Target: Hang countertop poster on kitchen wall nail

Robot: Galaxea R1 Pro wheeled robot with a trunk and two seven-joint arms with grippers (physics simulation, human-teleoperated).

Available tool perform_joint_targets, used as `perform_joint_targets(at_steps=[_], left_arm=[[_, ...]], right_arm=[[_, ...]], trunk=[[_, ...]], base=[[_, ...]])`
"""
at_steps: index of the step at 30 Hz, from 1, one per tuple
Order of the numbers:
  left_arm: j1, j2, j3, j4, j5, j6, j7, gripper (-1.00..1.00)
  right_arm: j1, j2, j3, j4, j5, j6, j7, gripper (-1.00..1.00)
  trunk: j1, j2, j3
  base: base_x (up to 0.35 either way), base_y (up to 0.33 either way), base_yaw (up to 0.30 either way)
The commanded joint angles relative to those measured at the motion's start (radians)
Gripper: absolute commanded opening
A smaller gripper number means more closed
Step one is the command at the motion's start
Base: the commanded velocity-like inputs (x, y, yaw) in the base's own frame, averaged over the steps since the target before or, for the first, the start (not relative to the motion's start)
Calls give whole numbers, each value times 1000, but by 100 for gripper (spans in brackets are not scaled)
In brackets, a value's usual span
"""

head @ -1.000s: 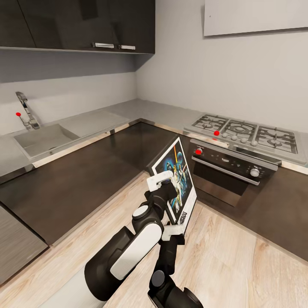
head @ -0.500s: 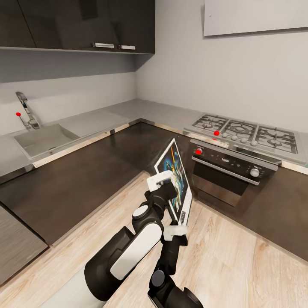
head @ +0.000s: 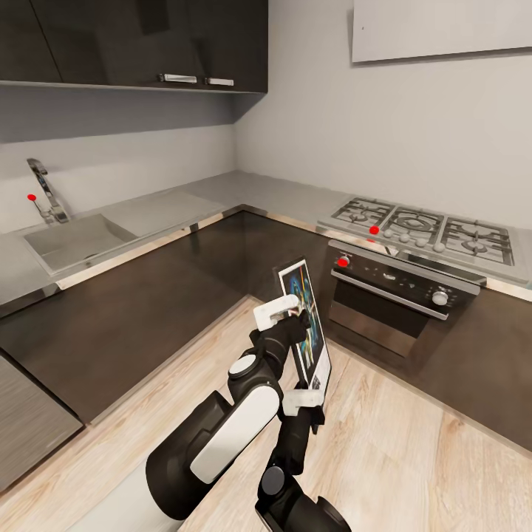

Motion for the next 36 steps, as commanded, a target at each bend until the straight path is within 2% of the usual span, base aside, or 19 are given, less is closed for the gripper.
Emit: perform_joint_targets(at_steps=[1,19,25,33,36], left_arm=[[-1,0,0,-1,2,7,6,100],[-1,0,1,-1,3,6,6,100],[-1,0,1,-1,3,7,6,100],[-1,0,2,-1,3,7,6,100],[-1,0,4,-1,13,8,6,100]], right_arm=[[-1,0,1,0,3,7,-1,-100],[-1,0,-2,2,-1,7,-1,-100],[-1,0,-77,4,-20,7,6,-100],[-9,-4,-97,21,-26,6,8,-100],[-11,-5,-136,26,-35,-16,9,-100]], trunk=[[0,-1,-1],[0,-1,-1],[0,-1,-1],[0,-1,-1],[0,-1,-1]], base=[[0,0,0],[0,0,0],[0,0,0],[0,0,0],[0,0,0]])
